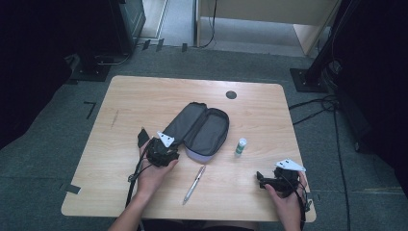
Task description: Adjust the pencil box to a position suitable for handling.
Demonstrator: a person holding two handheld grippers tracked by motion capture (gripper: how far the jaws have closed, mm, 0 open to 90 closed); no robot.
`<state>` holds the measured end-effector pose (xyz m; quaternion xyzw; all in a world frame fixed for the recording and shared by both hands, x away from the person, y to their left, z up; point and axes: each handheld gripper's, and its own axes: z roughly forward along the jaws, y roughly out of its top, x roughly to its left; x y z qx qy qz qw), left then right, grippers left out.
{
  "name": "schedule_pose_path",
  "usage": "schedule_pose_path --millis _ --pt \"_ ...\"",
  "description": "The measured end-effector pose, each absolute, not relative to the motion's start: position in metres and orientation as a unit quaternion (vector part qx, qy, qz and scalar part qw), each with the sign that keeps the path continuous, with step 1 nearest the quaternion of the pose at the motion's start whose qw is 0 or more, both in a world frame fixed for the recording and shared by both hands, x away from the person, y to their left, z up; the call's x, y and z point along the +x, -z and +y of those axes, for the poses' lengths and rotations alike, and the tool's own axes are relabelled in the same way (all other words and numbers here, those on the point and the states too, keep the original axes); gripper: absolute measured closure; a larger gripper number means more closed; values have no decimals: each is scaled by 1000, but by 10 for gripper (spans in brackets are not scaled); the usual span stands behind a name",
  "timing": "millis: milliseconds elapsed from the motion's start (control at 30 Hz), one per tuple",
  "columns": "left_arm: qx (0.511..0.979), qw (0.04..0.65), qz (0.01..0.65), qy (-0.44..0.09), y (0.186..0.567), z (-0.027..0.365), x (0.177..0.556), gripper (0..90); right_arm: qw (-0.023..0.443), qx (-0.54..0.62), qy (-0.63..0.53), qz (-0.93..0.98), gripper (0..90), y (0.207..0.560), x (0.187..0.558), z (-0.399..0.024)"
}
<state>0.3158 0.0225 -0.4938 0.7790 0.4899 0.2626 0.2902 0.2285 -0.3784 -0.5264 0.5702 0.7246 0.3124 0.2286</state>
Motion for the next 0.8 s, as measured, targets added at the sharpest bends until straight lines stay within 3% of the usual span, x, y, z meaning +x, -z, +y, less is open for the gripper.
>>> schedule_pose_path --millis 567,800 --pt "759 264 523 -284 492 48 354 472 229 570 -314 724 9 527 229 -378" --pt "743 305 531 -271 477 47 339 388 228 570 -313 725 9 526 229 -378"
